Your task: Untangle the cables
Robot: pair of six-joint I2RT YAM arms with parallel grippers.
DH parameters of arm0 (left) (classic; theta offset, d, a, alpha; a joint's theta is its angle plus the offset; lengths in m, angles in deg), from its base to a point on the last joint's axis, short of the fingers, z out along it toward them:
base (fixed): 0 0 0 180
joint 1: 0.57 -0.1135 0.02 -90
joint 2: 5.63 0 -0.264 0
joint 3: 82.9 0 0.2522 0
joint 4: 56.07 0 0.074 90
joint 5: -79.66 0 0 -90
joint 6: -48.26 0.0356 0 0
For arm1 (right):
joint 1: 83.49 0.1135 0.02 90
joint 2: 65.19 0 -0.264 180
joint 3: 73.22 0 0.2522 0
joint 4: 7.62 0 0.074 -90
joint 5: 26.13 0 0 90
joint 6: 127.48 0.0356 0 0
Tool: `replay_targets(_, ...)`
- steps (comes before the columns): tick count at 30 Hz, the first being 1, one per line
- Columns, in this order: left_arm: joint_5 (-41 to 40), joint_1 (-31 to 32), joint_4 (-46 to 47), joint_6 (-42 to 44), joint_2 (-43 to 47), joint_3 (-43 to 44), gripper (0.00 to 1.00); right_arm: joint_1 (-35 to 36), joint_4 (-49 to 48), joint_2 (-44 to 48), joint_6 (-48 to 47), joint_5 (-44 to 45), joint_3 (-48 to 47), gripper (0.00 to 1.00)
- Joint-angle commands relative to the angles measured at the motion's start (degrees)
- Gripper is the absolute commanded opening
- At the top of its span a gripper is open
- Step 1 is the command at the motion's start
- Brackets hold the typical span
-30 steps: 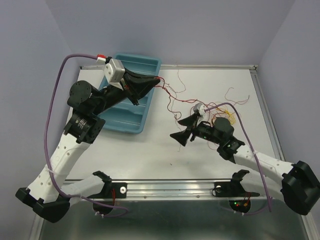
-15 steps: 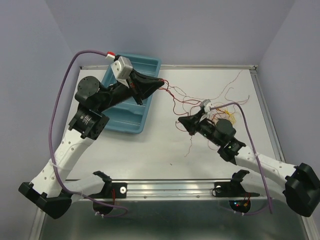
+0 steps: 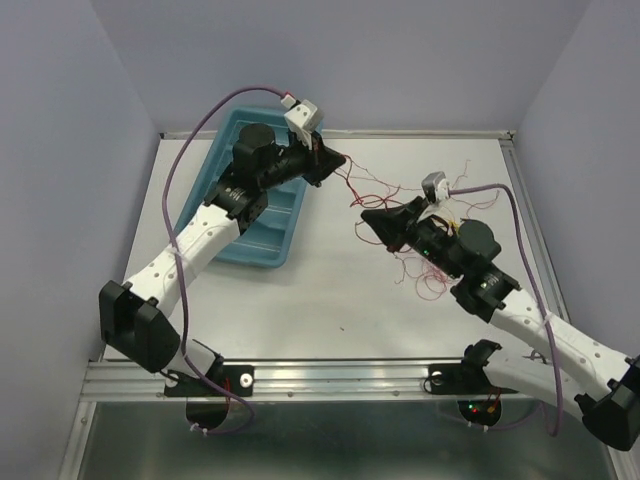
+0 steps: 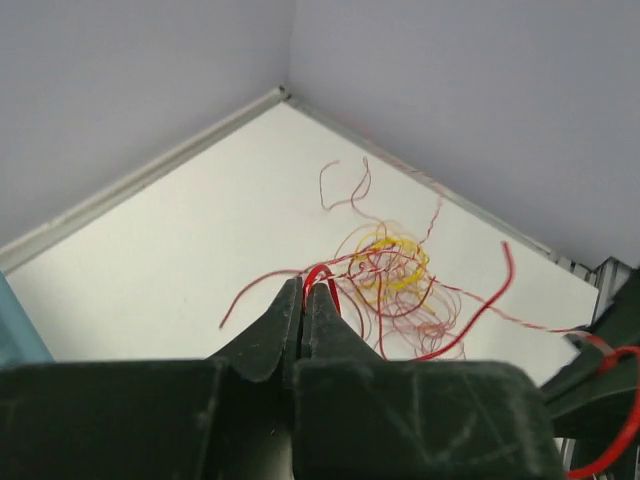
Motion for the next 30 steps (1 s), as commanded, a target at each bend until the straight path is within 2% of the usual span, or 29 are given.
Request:
replay_targets(1, 3.41, -1.05, 2.71, 0.02, -1.59, 1.77, 0.0, 0.45, 10.39, -6.44, 1.24, 0.14, -20.25, 0.01)
replay_targets(3, 4.11, -1.67, 3.85, -0.59, -2.04, 1.06, 0.0, 0.45, 13.64, -12.83, 0.54, -0.29, -32.59, 0.01)
replay_targets(6, 6.39, -3.77, 7.45, -1.73, -1.51, -1.83, 0.0, 0.45, 19.36, -19.1, -0.96, -1.61, -45.81, 0.0)
replay_targets(7, 7.27, -4.21, 9.9, -2.69, -1.42, -2.71, 0.0, 0.45, 20.42, -22.51, -0.87, -3.01, -54.29, 0.01)
replay_targets(10, 11.48, -5.45, 14.04, -4.37, -1.86, -5.87, 0.05, 0.45, 23.58, -28.23, -1.4, -3.28, -67.94, 0.01)
replay_targets(12, 13.15, -5.53, 14.93, -4.81, -3.61, -5.88, 0.1, 0.45, 23.68, -30.1, -1.84, -2.06, -73.43, 0.0)
replay_targets(13, 14.38, -5.62, 15.63, -4.99, -4.4, -5.71, 0.15, 0.45, 23.68, -30.98, -2.01, -2.14, -75.28, 0.0)
replay_targets(14, 17.18, -5.54, 15.98, -5.42, -6.5, -5.45, 0.37, 0.45, 23.68, -32.12, -2.54, -2.4, -78.87, 0.01)
replay_targets(17, 23.15, -5.54, 17.91, -6.22, -9.67, -4.83, 0.69, 0.45, 23.68, -34.06, -2.72, -1.44, -83.11, 0.0)
replay_targets(18, 24.58, -5.54, 18.79, -6.83, -11.42, -4.91, 0.73, 0.45, 23.68, -35.28, -2.81, -1.26, -85.56, 0.0)
replay_targets(24, 31.18, -5.45, 26.96, -7.89, -13.11, -8.16, 0.78, 0.45, 23.68, -36.7, -1.93, -0.38, -86.9, 0.0)
replay_targets(28, 27.94, -6.06, 28.73, -7.27, -10.22, -10.8, 0.79, 0.45, 23.68, -36.52, -2.1, 1.28, -85.68, 0.01)
replay_targets(30, 23.82, -6.93, 29.08, -7.45, -7.76, -12.29, 0.8, 0.45, 23.59, -36.08, -2.63, 2.16, -85.23, 0.01)
